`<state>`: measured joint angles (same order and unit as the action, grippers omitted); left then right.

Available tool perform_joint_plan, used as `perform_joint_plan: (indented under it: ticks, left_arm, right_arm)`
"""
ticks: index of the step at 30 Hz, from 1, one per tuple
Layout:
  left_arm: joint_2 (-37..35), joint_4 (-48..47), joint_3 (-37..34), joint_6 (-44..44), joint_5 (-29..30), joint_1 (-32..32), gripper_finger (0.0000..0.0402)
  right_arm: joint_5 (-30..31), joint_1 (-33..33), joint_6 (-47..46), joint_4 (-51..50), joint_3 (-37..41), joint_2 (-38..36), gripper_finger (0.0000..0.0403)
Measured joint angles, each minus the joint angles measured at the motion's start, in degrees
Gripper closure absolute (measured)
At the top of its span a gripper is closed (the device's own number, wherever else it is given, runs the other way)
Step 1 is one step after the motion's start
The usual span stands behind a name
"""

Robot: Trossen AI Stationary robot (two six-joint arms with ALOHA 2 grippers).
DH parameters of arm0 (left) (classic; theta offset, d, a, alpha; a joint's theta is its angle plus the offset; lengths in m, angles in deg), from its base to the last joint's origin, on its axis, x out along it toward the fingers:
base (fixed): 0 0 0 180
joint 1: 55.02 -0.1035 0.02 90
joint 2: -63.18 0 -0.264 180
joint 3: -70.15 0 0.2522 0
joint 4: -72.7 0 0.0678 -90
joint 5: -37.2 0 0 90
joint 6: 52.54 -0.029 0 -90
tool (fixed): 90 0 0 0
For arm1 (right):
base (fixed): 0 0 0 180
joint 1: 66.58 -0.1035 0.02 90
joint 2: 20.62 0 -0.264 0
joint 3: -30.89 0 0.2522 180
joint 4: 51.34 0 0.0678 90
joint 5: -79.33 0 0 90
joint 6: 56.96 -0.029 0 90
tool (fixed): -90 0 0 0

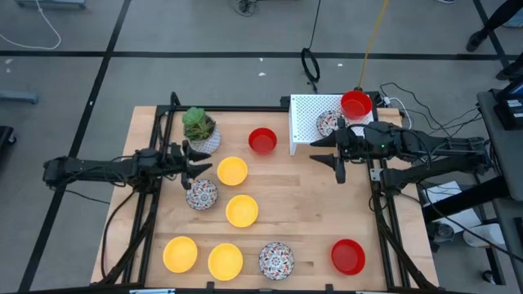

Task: Pick & Place Mini bowls
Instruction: Put the yellow bowl on the shelf

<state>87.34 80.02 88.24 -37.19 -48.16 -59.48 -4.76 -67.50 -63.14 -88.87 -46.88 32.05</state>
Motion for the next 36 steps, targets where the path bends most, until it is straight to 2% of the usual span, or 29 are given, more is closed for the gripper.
perform_joint_plan:
  ticks: [6,11,18,23,28,36]
  left_arm:
    - [14.2,-4.4,9.0,-0.7,3.7,5.6,0.0204]
    - [27.9,-14.4,18.2,-0.5,7.3,9.0,0.0204]
    - [43.6,-26.2,29.2,-4.2,7.6,12.1,0.0204]
    - [50.4,-33.6,34.6,-9.8,10.8,13.6,0.0204]
    - [54.1,-40.1,37.2,-14.2,11.2,14.1,0.0204]
    - [58.8,-40.7,37.3,-15.1,10.1,14.1,0.0204]
  right_arm:
    - [0.0,0.0,0.0,0.0,0.0,0.0,0.0229]
    - [0.0,0.1,0.0,-1.4,0.0,0.0,0.0231]
    - [0.0,0.0,-0.6,-3.6,0.0,0.0,0.0232]
    - [0.0,0.0,-0.6,-6.4,0.0,0.0,0.0232]
    - [0.0,0.0,-0.6,-8.5,0.0,0.0,0.0232]
    - [0.0,0.0,-0.6,-9.1,0.0,0.0,0.0232]
